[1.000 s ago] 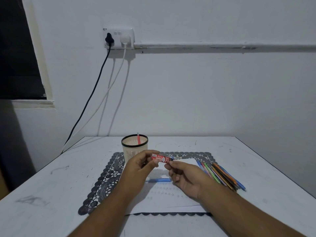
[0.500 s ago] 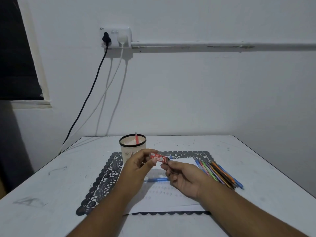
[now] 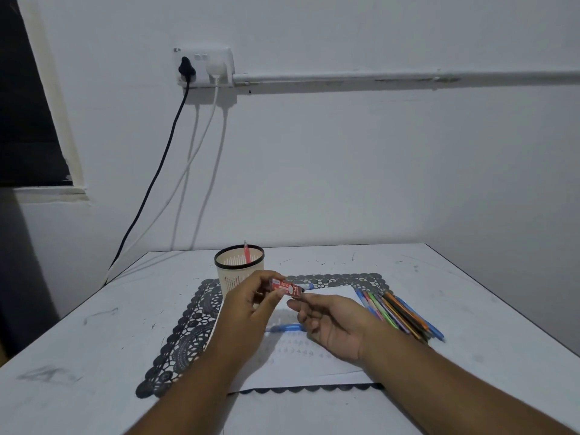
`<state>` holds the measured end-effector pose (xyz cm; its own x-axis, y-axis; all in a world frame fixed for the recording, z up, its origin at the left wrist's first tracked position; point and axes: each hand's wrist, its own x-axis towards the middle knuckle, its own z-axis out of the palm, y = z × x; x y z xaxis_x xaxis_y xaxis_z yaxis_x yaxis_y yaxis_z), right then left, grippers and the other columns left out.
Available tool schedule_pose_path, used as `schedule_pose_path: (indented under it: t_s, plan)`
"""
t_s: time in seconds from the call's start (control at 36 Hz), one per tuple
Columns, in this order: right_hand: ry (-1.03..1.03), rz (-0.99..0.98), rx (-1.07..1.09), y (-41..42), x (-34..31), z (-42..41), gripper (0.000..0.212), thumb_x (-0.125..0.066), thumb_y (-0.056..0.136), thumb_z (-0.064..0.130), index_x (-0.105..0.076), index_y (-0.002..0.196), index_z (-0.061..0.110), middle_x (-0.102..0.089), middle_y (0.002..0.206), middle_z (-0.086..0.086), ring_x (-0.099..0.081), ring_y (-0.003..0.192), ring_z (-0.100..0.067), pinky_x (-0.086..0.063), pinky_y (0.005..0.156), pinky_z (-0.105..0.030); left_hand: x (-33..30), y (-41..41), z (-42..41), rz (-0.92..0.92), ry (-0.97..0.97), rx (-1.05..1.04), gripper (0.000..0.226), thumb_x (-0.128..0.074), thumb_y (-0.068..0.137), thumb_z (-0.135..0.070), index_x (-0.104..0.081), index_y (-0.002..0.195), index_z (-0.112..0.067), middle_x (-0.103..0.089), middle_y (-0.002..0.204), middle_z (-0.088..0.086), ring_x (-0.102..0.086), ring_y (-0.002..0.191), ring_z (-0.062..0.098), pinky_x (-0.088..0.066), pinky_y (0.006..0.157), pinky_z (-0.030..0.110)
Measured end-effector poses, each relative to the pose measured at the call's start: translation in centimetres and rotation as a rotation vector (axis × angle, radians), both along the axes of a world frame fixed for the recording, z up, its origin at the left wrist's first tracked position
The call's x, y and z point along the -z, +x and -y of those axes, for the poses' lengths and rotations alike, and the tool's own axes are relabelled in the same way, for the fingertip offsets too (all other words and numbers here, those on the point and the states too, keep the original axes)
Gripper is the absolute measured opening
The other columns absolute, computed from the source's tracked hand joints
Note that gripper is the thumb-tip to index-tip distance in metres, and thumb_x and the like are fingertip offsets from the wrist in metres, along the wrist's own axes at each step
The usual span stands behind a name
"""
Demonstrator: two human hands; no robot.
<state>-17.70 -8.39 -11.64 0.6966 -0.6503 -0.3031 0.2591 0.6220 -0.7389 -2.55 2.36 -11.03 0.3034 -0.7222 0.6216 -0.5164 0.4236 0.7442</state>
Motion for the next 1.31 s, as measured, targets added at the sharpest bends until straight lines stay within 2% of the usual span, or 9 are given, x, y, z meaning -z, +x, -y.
schedule_pose_path:
  t_s: [0.31, 0.5, 0.61, 0.75, 0.83, 0.94, 1.08, 1.22, 1.31]
  plan:
    - [0.005, -0.002, -0.012, -0.1, -0.4, -0.5, 0.025, -0.052, 0.105, 0.006, -0.065, 0.122, -0.008, -0.076, 0.106, -0.021, -0.061, 0.069, -0.016, -0.045, 0.046, -0.019, -0.2, 0.0, -0.2, 0.036, 0.009, -0.03, 0.02, -0.066, 0.097, -0.011, -0.07, 0.104, -0.03, -0.073, 0.091, -0.01, -0.065, 0.077, 0.007, -0.049, 0.068, 0.016]
    - [-0.041, -0.039, 0.056, -0.1, -0.4, -0.5, 0.021, -0.056, 0.104, 0.004, -0.064, 0.12, -0.006, -0.077, 0.097, -0.021, -0.062, 0.064, -0.017, -0.046, 0.046, -0.02, -0.2, 0.1, -0.1, -0.002, 0.039, -0.005, 0.017, -0.067, 0.097, -0.015, -0.07, 0.106, -0.029, -0.075, 0.095, -0.009, -0.069, 0.084, 0.011, -0.054, 0.074, 0.025]
    - [-0.08, -0.048, 0.114, -0.1, -0.4, -0.5, 0.018, -0.057, 0.103, 0.004, -0.066, 0.116, -0.005, -0.077, 0.093, -0.02, -0.062, 0.061, -0.016, -0.046, 0.045, -0.021, 0.2, 0.7, 0.2, -0.027, 0.077, -0.042, 0.018, -0.072, 0.094, -0.016, -0.071, 0.104, -0.032, -0.073, 0.088, -0.005, -0.062, 0.073, 0.007, -0.05, 0.065, 0.022]
    - [-0.218, -0.109, 0.195, -0.2, -0.4, -0.1, 0.017, -0.061, 0.102, 0.007, -0.068, 0.115, -0.002, -0.078, 0.092, -0.016, -0.065, 0.058, -0.015, -0.047, 0.05, -0.025, 0.6, 1.4, 0.4, 0.063, 0.181, -0.125, 0.024, -0.079, 0.088, -0.014, -0.074, 0.101, -0.034, -0.07, 0.085, -0.008, -0.06, 0.072, 0.004, -0.049, 0.064, 0.019]
    - [-0.336, -0.171, 0.231, -0.5, -0.4, -0.1, 0.016, -0.064, 0.101, 0.009, -0.068, 0.113, 0.0, -0.079, 0.094, -0.014, -0.063, 0.064, -0.016, -0.045, 0.052, -0.027, 0.8, 1.1, 0.6, 0.107, 0.273, -0.185, 0.023, -0.079, 0.087, -0.013, -0.073, 0.094, -0.034, -0.068, 0.085, -0.013, -0.06, 0.077, 0.002, -0.055, 0.069, 0.026]
    - [-0.497, -0.229, 0.285, -0.8, -0.7, -0.4, 0.008, -0.068, 0.099, 0.012, -0.071, 0.103, 0.006, -0.08, 0.092, -0.011, -0.059, 0.069, -0.016, -0.039, 0.053, -0.028, 1.3, 0.6, 0.5, 0.156, 0.355, -0.228, 0.022, -0.075, 0.089, -0.015, -0.068, 0.089, -0.036, -0.067, 0.083, -0.012, -0.061, 0.076, 0.004, -0.052, 0.061, 0.023]
    - [-0.674, -0.244, 0.375, -0.6, -0.9, -0.5, 0.001, -0.073, 0.095, 0.011, -0.073, 0.094, 0.01, -0.079, 0.088, -0.005, -0.062, 0.07, -0.015, -0.041, 0.056, -0.029, 1.1, 0.5, 0.4, 0.168, 0.388, -0.232, 0.023, -0.072, 0.092, -0.018, -0.069, 0.099, -0.039, -0.067, 0.087, -0.015, -0.063, 0.082, 0.006, -0.059, 0.075, 0.038]
    - [-0.703, -0.187, 0.411, -0.8, -1.0, -0.5, 0.007, -0.08, 0.088, 0.01, -0.073, 0.087, 0.009, -0.074, 0.077, 0.0, -0.063, 0.066, -0.009, -0.043, 0.054, -0.027, 1.0, 0.1, 0.3, 0.114, 0.375, -0.199, 0.025, -0.068, 0.095, -0.012, -0.073, 0.098, -0.037, -0.068, 0.087, -0.011, -0.063, 0.079, 0.008, -0.056, 0.066, 0.024]
    - [-0.697, -0.154, 0.42, -0.9, -0.9, -0.3, 0.009, -0.081, 0.087, 0.011, -0.073, 0.088, 0.007, -0.074, 0.079, -0.005, -0.064, 0.068, -0.012, -0.043, 0.054, -0.029, 1.0, -0.1, 0.3, 0.068, 0.388, -0.18, 0.024, -0.069, 0.095, -0.012, -0.072, 0.098, -0.035, -0.068, 0.09, -0.007, -0.063, 0.083, 0.012, -0.054, 0.068, 0.024]
